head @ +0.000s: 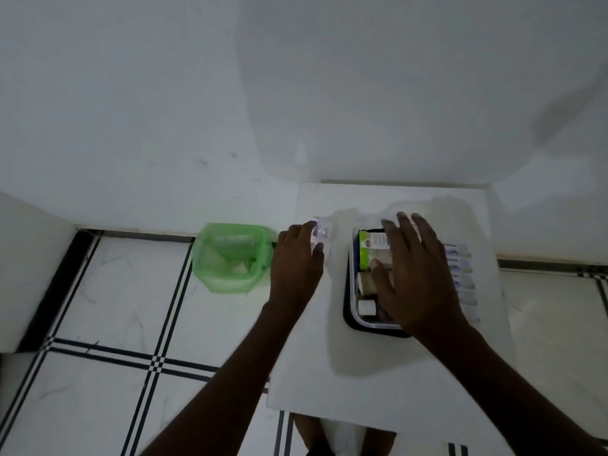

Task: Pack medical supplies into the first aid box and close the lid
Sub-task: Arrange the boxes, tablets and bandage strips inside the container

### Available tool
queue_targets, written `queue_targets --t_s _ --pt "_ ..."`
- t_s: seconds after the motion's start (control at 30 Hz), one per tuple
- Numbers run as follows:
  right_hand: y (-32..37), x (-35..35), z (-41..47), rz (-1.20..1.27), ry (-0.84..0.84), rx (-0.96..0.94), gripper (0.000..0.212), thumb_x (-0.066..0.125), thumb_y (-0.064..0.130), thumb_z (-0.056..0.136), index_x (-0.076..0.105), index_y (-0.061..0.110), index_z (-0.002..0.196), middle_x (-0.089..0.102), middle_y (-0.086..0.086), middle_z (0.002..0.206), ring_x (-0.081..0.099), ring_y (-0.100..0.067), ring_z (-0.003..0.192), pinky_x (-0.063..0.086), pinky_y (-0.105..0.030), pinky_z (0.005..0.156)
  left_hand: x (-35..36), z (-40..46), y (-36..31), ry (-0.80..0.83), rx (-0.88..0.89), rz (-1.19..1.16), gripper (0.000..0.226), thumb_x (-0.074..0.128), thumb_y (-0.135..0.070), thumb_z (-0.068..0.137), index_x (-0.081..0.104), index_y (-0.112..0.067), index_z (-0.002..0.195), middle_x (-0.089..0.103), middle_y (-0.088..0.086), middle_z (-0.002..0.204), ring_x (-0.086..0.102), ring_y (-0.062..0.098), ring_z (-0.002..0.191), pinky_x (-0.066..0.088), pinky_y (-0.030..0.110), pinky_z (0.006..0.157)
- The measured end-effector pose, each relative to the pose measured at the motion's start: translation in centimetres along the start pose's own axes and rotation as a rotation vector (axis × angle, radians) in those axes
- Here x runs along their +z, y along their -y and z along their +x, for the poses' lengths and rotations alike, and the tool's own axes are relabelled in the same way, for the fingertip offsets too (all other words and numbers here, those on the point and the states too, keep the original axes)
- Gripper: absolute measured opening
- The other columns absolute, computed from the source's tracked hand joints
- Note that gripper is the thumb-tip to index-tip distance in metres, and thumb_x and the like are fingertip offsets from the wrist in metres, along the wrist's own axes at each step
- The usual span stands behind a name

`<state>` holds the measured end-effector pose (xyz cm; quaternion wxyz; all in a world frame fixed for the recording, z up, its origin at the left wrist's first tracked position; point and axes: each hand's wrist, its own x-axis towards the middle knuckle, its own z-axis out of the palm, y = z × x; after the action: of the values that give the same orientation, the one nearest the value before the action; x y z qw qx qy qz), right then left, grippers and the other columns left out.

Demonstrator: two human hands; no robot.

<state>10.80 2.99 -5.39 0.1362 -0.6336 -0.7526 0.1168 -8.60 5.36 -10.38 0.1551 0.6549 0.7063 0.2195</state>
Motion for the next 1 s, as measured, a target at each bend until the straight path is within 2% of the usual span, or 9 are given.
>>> queue_targets --t_s 0.13,0.3,0.47,0.6,0.67,0.73,0.83,0.93,1.0 --pt "1.5 2.0 1.2 -0.142 0.102 -0.054 0.061 0.059 0.03 0.086 0.046 0.007 0.14 0.049 -0.022 0.142 0.039 -0.04 0.137 0.033 -0.055 0.114 1.5 1.8 2.9 0.223 -0.095 0.148 0.06 0.068 -0.034 0.087 0.05 -0.011 0.139 0.058 0.016 0.123 0.052 0.036 0.112 0.048 0.045 0.091" --pt "0.8 3.3 1.3 -0.241 0.102 -0.084 0.071 0.071 0.028 0.077 0.045 0.005 0.14 0.055 -0.022 0.134 0.049 -0.04 0.127 0.035 -0.056 0.112 2.7 3.3 2.9 0.21 -0.142 0.127 0.082 0.081 -0.029 0.076 0.041 -0.01 0.144 0.049 0.018 0.124 0.051 0.036 0.111 0.051 0.044 0.086" --pt "0.9 3.1 1.6 -0.24 0.114 -0.078 0.076 0.076 0.024 0.072 0.046 0.005 0.139 0.057 -0.022 0.132 0.051 -0.04 0.124 0.038 -0.056 0.109 2.6 4.1 2.6 0.286 -0.188 0.016 0.055 0.084 -0.026 0.072 0.057 -0.01 0.118 0.063 0.015 0.111 0.063 0.033 0.098 0.05 0.038 0.079" --pt "0.4 2.6 1.8 -0.112 0.099 -0.094 0.069 0.071 0.014 0.077 0.047 0.005 0.14 0.058 -0.019 0.133 0.051 -0.039 0.125 0.038 -0.053 0.11 0.9 3.0 2.2 0.143 -0.245 -0.132 0.007 0.073 -0.02 0.084 0.07 -0.014 0.084 0.072 0.005 0.08 0.068 0.028 0.08 0.042 0.029 0.063" --pt "-0.2 2.1 1.5 0.001 0.077 -0.073 0.063 0.065 0.014 0.083 0.045 0.005 0.142 0.056 -0.018 0.137 0.049 -0.038 0.129 0.037 -0.052 0.111 -0.9 2.1 1.2 0.05 -0.22 -0.188 0.01 0.071 -0.022 0.087 0.071 -0.015 0.081 0.063 -0.005 0.068 0.061 0.018 0.065 0.033 0.024 0.057" --pt "-0.8 1.6 1.0 0.095 0.026 -0.046 0.055 0.055 0.022 0.089 0.046 0.007 0.141 0.056 -0.016 0.138 0.049 -0.035 0.129 0.038 -0.051 0.11 -2.7 1.2 -0.3 -0.018 -0.18 -0.247 0.014 0.07 -0.024 0.089 0.071 -0.014 0.079 0.062 -0.005 0.064 0.059 0.015 0.059 0.036 0.021 0.055" --pt "-1.7 0.5 0.2 0.137 -0.068 -0.018 0.049 0.048 0.025 0.092 0.05 0.007 0.137 0.062 -0.015 0.129 0.054 -0.034 0.121 0.042 -0.048 0.105 -4.6 0.0 -3.1 0.001 -0.139 -0.378 0.015 0.071 -0.023 0.089 0.074 -0.013 0.079 0.07 -0.001 0.065 0.068 0.018 0.063 0.05 0.029 0.063" --pt "-2.4 -0.8 -0.5 0.128 -0.115 -0.008 0.048 0.05 0.021 0.091 0.051 0.007 0.137 0.064 -0.015 0.127 0.057 -0.033 0.117 0.043 -0.049 0.102 -4.9 -1.4 -5.3 0.057 -0.123 -0.415 0.014 0.072 -0.023 0.089 0.074 -0.015 0.078 0.07 -0.005 0.065 0.067 0.014 0.063 0.051 0.03 0.062" --pt "-2.8 -1.1 -1.0 0.149 -0.137 -0.019 0.046 0.048 0.021 0.093 0.052 0.007 0.136 0.065 -0.013 0.127 0.058 -0.031 0.115 0.044 -0.047 0.099 -5.0 -2.1 -6.0 -0.005 -0.117 -0.412 0.015 0.071 -0.023 0.09 0.072 -0.015 0.076 0.068 -0.006 0.063 0.064 0.012 0.062 0.049 0.028 0.061"
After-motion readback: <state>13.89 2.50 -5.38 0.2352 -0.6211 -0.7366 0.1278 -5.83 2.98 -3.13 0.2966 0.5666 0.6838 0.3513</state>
